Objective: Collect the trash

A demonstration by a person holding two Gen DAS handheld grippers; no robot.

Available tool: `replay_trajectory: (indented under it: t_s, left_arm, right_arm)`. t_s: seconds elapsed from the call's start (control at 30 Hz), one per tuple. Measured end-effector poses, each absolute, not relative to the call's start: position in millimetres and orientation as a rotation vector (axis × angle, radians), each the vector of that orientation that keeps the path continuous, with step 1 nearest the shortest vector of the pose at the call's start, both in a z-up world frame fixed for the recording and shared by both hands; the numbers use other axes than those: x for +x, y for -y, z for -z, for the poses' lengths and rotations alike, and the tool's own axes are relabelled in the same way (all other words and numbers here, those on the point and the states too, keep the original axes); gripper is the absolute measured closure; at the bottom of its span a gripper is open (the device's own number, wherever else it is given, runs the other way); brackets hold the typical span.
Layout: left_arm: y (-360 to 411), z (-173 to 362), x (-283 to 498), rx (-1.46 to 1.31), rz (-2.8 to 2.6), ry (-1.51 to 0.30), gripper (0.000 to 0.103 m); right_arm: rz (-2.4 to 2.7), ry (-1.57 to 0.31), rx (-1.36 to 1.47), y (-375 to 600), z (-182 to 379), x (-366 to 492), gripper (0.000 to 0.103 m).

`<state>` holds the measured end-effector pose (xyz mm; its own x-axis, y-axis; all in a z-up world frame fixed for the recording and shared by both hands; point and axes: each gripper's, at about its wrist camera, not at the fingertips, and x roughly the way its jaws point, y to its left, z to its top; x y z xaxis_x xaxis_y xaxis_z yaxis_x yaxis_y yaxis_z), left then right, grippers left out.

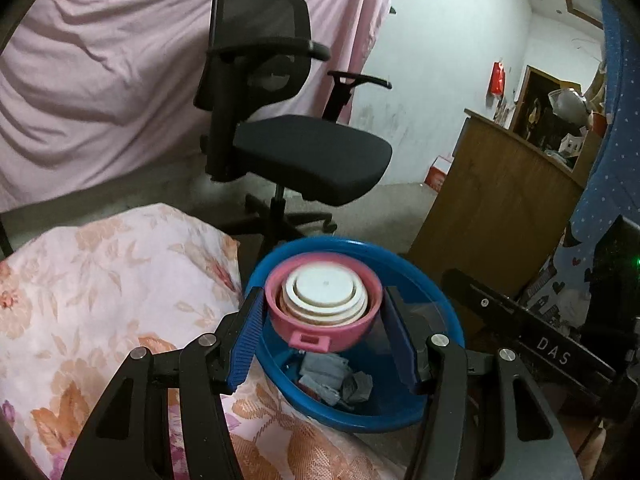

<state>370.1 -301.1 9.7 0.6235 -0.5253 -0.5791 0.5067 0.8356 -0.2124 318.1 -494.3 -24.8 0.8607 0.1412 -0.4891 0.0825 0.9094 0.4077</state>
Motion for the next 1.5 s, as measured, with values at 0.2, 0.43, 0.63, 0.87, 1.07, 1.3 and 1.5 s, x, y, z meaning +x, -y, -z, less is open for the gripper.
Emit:
replay_trajectory:
  t_s: [0.2, 0.43, 0.63, 0.87, 1.07, 1.3, 1.5]
  left_arm:
    - [298.8, -9.2, 368.1, -0.033, 0.582, -0.669, 0.045]
    - [281.4, -19.5, 358.8, -0.067, 0.524, -0.610, 0.042]
    - [255.2, -36.6, 340.1, -0.093, 0.465, -0.544, 0.029]
    - [213.4, -56.6, 306.3, -0.133, 0.398, -0.463, 0.003]
    - [179.4, -68.0, 265.9, -0.131, 0.357, -0.402, 0.002]
    - [149.6, -68.0, 207.1, -0.094, 0.316, -0.352, 0.002]
    - [131.7, -64.4, 162.2, -0.060, 0.283, -0.318, 0.002]
  right_arm:
    - [-0.034, -0.537, 0.437, 494.4, 24.2, 316.5, 0.051]
    - [-0.035, -0.502, 0.390, 483.2, 12.9, 313.4, 0.050]
    - [-0.048, -0.449, 0.322, 464.7, -4.9, 302.3, 0.046]
    - [-0.063, -0.394, 0.274, 438.6, -23.8, 277.5, 0.030]
    - [-0.065, -0.346, 0.249, 416.5, -33.0, 237.0, 0.015]
    - [-0.053, -0.282, 0.195, 388.3, -37.2, 179.7, 0.000]
    - [-0.032, -0.270, 0.172, 364.3, -30.6, 134.9, 0.000]
